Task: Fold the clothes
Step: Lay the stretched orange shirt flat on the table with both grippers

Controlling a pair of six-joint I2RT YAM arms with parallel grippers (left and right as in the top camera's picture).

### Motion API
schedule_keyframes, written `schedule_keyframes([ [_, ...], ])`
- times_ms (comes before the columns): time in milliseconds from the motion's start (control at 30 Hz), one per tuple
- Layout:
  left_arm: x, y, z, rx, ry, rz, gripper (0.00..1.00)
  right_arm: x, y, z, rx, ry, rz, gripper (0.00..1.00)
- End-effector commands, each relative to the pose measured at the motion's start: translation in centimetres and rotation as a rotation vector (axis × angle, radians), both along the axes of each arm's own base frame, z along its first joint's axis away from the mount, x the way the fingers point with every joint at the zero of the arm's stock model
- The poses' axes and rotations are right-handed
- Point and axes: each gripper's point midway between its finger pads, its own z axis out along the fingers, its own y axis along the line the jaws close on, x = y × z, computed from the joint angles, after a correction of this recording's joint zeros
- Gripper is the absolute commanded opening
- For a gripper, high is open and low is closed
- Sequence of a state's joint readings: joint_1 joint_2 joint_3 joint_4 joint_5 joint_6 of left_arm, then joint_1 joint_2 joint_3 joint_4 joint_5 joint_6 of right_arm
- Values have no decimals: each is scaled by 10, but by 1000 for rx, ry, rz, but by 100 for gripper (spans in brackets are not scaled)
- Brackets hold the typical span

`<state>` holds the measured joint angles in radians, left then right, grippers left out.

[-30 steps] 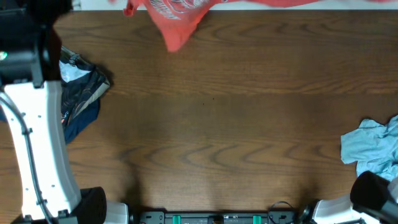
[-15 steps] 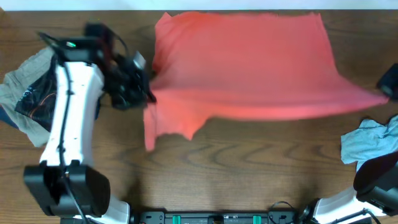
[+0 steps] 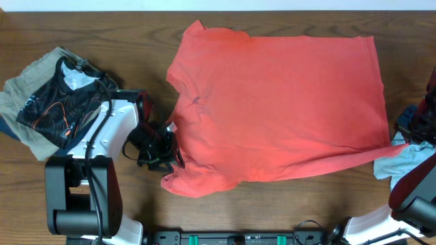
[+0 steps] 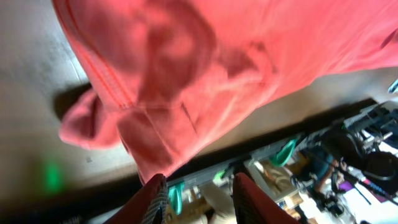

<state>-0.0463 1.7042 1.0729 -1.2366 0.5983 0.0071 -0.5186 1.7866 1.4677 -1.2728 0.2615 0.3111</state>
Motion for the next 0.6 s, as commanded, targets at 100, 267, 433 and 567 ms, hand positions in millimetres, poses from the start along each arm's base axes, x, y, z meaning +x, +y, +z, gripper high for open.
schedule_keyframes([
  [100,65,19,-4,46,-228,109,37,5,1,4,7,-46,-21,1],
  [267,113,55,-22,254,-366,259,51,8,4,3,25,-62,-20,1],
  [433,123,54,-34,253,-373,268,55,9,5,3,30,-68,-19,1],
  [567,124,53,-52,255,-338,267,55,10,6,3,40,-74,-17,1],
])
